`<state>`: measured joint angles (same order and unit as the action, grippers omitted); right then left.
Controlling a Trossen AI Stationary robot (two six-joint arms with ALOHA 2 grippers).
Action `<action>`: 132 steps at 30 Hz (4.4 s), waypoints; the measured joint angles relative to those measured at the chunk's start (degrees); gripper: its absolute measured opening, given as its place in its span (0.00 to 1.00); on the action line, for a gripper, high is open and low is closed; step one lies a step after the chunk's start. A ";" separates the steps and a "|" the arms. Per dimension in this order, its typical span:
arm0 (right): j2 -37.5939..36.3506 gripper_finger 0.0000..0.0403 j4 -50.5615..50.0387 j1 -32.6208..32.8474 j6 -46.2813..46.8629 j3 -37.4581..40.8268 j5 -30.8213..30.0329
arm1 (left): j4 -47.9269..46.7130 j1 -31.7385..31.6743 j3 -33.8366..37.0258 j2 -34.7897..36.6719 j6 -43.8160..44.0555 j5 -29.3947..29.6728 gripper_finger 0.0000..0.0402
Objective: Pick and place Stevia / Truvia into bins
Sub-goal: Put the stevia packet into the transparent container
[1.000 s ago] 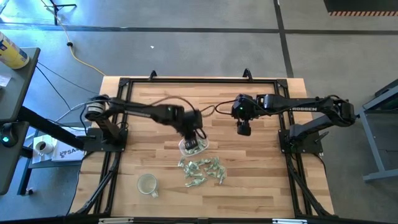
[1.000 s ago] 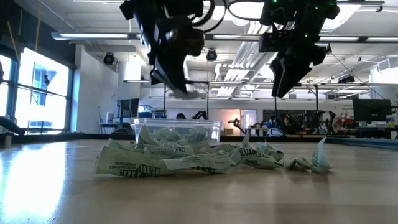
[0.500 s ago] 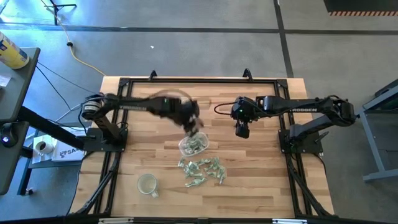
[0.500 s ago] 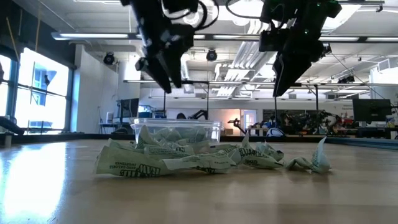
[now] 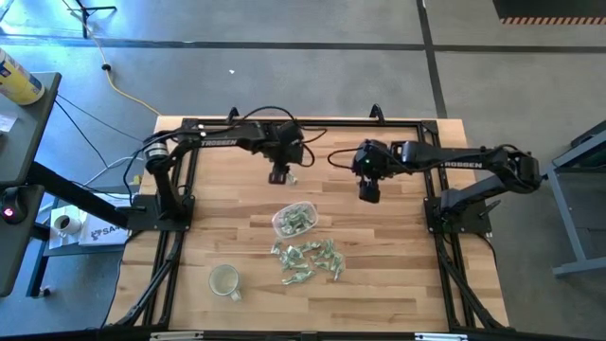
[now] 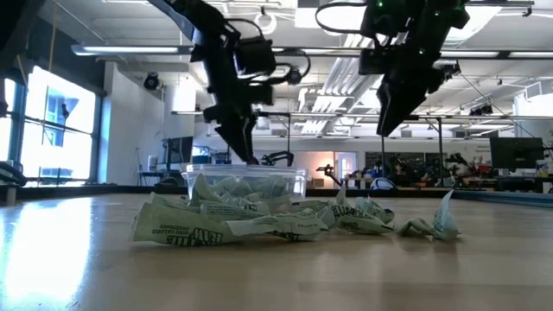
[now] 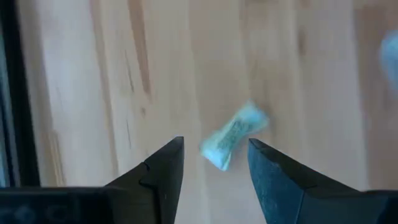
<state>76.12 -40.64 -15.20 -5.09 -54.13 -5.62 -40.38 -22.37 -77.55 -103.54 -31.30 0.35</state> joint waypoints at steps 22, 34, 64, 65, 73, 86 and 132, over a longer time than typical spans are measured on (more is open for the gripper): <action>0.00 0.63 3.30 -3.96 7.66 0.00 -2.87 | 1.63 -3.16 0.01 -10.31 -10.32 -7.43 0.48; 0.00 0.63 2.79 -3.96 7.18 0.00 -3.00 | 0.20 -1.25 -0.23 -12.36 -2.40 -4.41 0.11; 0.59 0.63 4.61 14.97 -0.80 2.08 14.47 | -10.41 24.46 -5.00 -4.99 44.26 -2.77 0.40; 0.87 0.63 6.01 17.23 0.46 2.73 14.04 | -11.77 24.40 -4.56 -4.99 45.06 -1.57 0.44; 10.04 0.63 22.30 31.79 7.03 4.29 7.48 | -20.73 31.86 -4.28 0.82 54.79 3.75 0.54; 24.58 0.43 30.02 37.40 15.69 4.38 7.85 | -15.99 54.53 -4.25 11.85 89.41 16.11 0.41; 28.29 0.01 22.89 23.43 10.41 -19.32 3.38 | -18.65 65.60 -4.23 11.78 107.28 26.52 0.36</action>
<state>104.40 -17.75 8.23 5.33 -73.45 -2.24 -59.03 43.23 -81.78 -91.77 75.99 26.87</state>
